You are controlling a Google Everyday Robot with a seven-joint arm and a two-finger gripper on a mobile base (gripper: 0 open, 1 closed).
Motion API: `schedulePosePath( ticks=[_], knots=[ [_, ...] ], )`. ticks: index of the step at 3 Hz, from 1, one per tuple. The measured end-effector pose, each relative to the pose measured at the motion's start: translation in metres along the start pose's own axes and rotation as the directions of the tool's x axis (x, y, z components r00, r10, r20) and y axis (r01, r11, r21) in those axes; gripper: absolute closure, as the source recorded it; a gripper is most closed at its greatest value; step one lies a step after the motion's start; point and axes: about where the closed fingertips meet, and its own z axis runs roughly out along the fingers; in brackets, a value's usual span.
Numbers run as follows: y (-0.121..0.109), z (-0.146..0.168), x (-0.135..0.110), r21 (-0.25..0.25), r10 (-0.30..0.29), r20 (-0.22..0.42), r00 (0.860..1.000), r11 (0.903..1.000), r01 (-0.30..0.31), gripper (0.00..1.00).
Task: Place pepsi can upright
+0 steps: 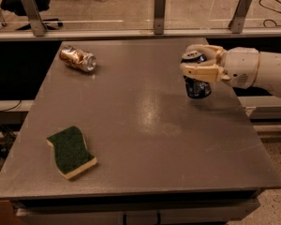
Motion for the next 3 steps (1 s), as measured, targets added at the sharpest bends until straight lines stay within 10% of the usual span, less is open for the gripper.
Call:
schedulePosePath(
  ticks=[3],
  knots=[
    [0.018, -0.025, 0.023, -0.081, -0.023, 0.129, 0.991, 0.9961, 0.034, 0.36]
  ],
)
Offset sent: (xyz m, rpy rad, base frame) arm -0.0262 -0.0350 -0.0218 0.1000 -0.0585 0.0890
